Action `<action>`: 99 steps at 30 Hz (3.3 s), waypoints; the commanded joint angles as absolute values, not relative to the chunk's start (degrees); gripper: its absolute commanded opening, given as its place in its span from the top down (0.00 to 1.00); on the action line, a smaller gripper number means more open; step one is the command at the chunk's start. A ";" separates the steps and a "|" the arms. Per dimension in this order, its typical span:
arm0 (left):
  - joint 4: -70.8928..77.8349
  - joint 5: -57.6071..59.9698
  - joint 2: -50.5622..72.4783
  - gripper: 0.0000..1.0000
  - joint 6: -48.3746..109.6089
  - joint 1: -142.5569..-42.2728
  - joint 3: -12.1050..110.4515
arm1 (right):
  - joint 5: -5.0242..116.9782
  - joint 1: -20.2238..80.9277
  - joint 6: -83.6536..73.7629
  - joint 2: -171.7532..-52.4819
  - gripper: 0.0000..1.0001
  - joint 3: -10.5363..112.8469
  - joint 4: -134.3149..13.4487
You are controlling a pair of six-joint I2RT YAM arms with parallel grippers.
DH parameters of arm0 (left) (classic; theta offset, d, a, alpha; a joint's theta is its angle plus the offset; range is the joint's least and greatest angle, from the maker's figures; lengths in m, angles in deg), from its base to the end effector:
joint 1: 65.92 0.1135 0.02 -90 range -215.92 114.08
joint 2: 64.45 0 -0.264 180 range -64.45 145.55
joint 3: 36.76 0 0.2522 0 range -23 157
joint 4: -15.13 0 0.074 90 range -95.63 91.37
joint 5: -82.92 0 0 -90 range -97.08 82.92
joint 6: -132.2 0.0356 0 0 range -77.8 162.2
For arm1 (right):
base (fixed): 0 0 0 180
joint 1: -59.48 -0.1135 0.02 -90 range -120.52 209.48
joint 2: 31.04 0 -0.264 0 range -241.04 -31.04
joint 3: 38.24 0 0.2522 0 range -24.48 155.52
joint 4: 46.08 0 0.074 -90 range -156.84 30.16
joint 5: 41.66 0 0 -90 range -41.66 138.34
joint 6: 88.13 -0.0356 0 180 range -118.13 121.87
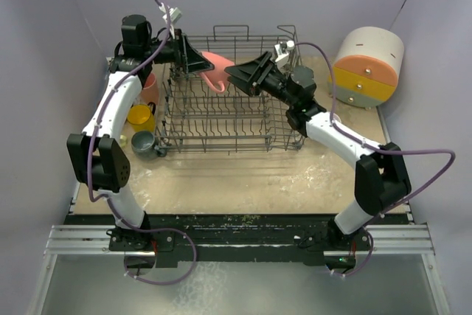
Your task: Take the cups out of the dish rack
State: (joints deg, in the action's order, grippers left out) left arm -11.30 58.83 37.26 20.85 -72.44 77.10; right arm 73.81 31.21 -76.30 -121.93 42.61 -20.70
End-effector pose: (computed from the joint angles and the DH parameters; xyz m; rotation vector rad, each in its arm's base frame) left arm 0.3996 -0.0784 0.4032 0.6223 1.7739 -1.3705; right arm 0.3228 0.1910 0.3616 0.2338 1.5751 1.8101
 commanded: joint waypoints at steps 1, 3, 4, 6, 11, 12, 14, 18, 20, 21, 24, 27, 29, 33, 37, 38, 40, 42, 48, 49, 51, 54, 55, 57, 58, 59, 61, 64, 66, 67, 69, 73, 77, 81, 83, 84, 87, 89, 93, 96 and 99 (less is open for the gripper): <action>-1.15 65.08 32.06 1.00 11.37 -72.78 76.40 | 75.97 30.55 -81.91 -123.86 0.38 43.31 -9.68; 2.69 65.65 31.71 1.00 7.69 -72.77 74.90 | 76.82 30.26 -83.57 -124.98 0.39 43.81 -6.06; 4.83 66.04 31.45 1.00 5.44 -72.77 74.19 | 77.46 30.22 -84.44 -125.29 0.40 44.06 -5.46; 6.69 66.50 31.09 1.00 3.97 -72.56 73.81 | 79.87 30.70 -83.74 -124.04 0.40 44.02 -6.94; -3.74 63.72 30.70 1.00 13.63 -72.33 77.04 | 77.03 33.64 -72.02 -117.02 0.36 46.43 -28.55; -5.05 63.13 30.85 1.00 14.98 -72.38 77.56 | 76.54 33.88 -69.89 -116.39 0.35 46.98 -31.91; -7.04 62.17 30.87 1.00 17.04 -72.33 78.24 | 75.56 34.54 -67.04 -115.33 0.34 46.88 -35.88; -8.27 61.32 30.59 1.00 18.54 -72.38 78.58 | 73.90 36.06 -66.16 -112.79 0.34 42.84 -36.43; -8.11 61.30 30.69 1.00 17.97 -72.33 78.76 | 73.19 36.03 -65.69 -113.36 0.33 42.74 -36.76; -7.55 61.50 30.69 1.00 17.35 -72.33 78.71 | 72.99 36.07 -65.25 -114.13 0.33 43.14 -36.73; -5.44 62.16 30.62 1.00 14.75 -72.33 78.34 | 73.75 35.58 -67.54 -116.74 0.33 44.05 -31.66; -4.86 62.33 30.42 1.00 13.52 -72.33 78.30 | 75.06 34.65 -71.70 -119.03 0.33 44.52 -24.62; -3.55 62.67 30.31 1.00 12.16 -72.33 77.80 | 76.45 33.86 -74.80 -120.69 0.33 45.13 -19.99; 0.57 63.46 30.15 1.00 8.31 -72.33 76.10 | 77.76 32.59 -81.23 -123.75 0.33 45.65 -10.42; 2.57 63.93 30.18 1.00 6.78 -72.33 75.40 | 78.21 31.33 -87.05 -125.84 0.35 45.66 -1.76; 2.61 63.94 30.14 1.00 6.82 -72.33 75.25 | 78.29 31.01 -88.42 -126.34 0.36 45.84 0.19; 2.73 63.94 30.15 1.00 6.86 -72.33 75.03 | 78.54 30.32 -90.86 -127.45 0.38 46.53 3.69; 2.74 63.89 30.22 1.00 6.86 -72.33 74.87 | 78.68 29.69 -93.23 -128.60 0.41 47.08 7.13; 0.82 63.70 29.72 1.00 9.45 -72.33 74.70 | 78.30 29.07 -95.70 -129.07 0.65 46.69 10.39; -0.22 63.48 29.53 1.00 10.45 -72.33 74.79 | 78.25 29.09 -95.73 -128.81 0.71 46.33 10.39; -3.07 63.08 29.16 1.00 12.82 -72.33 74.89 | 78.86 29.08 -95.91 -128.18 0.84 45.75 9.40; -13.46 61.25 28.17 0.76 20.83 -72.29 76.08 | 80.14 29.32 -93.59 -125.93 1.00 44.66 6.70; -17.83 59.99 27.59 0.53 25.29 -72.18 76.73 | 80.46 29.59 -92.20 -124.89 1.00 44.46 5.15; -27.27 55.55 26.24 0.03 34.69 -71.80 78.51 | 81.20 30.13 -87.48 -121.99 1.00 44.34 -0.72; -31.04 52.89 25.28 0.00 39.18 -71.43 79.19 | 81.35 30.20 -84.19 -120.29 1.00 44.64 -5.83; -34.63 50.14 24.36 0.01 43.72 -71.09 79.74 | 81.27 30.14 -79.73 -118.26 1.00 45.56 -11.89; -39.77 45.05 21.90 0.01 49.15 -69.71 80.29 | 79.08 30.08 -69.00 -114.52 1.00 48.70 -27.86; -44.23 38.33 17.49 0.01 54.36 -67.21 78.99 | 76.53 29.31 -55.34 -110.11 1.00 54.12 -49.01; -45.14 35.23 14.03 0.01 56.40 -65.63 75.70 | 74.19 28.82 -49.89 -107.09 1.00 54.65 -60.57; -45.45 33.64 11.54 0.01 57.14 -65.43 73.66 | 73.07 28.43 -47.74 -105.74 1.00 54.59 -64.69; -46.21 31.06 8.12 0.01 58.74 -65.39 69.78 | 69.73 26.97 -43.37 -103.65 1.00 54.44 -72.70; -47.70 28.59 1.32 0.01 59.99 -65.39 62.48 | 58.42 20.49 -36.22 -102.01 1.00 54.27 -86.34; -49.30 27.87 -5.12 0.01 60.25 -65.39 56.47 | 48.83 10.46 -35.02 -101.19 1.00 53.10 -93.76; -50.84 25.87 -9.51 0.01 59.13 -65.39 52.05 | 42.05 2.37 -36.33 -102.39 1.00 50.67 -97.72; -50.90 25.24 -10.95 0.01 59.12 -65.39 50.31 | 39.83 -0.69 -37.29 -103.98 1.00 49.52 -98.40; -50.70 24.78 -11.63 0.01 58.80 -65.39 49.46 | 38.55 -1.79 -37.68 -105.04 1.00 49.23 -98.65; -50.75 24.74 -12.92 0.01 58.17 -65.39 47.11 | 33.97 -5.49 -37.62 -109.94 1.00 50.53 -100.32; -50.20 23.96 -13.34 0.01 57.27 -65.39 44.58 | 31.03 -7.52 -36.72 -114.88 1.00 52.72 -102.01; -47.09 22.88 -14.67 0.01 56.32 -65.39 39.56 | 26.12 -9.57 -34.53 -124.04 1.00 57.01 -105.35; -42.23 22.03 -18.07 0.01 55.68 -65.39 34.82 | 26.26 -10.28 -31.52 -127.72 1.00 57.11 -103.76; -34.91 20.54 -22.65 0.01 55.20 -65.39 29.94 | 27.15 -10.22 -29.73 -130.17 1.00 56.87 -103.47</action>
State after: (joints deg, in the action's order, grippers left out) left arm -45.94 22.50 -16.79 56.74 -65.45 33.93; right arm 30.93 -9.95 -33.68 -130.65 53.58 -103.23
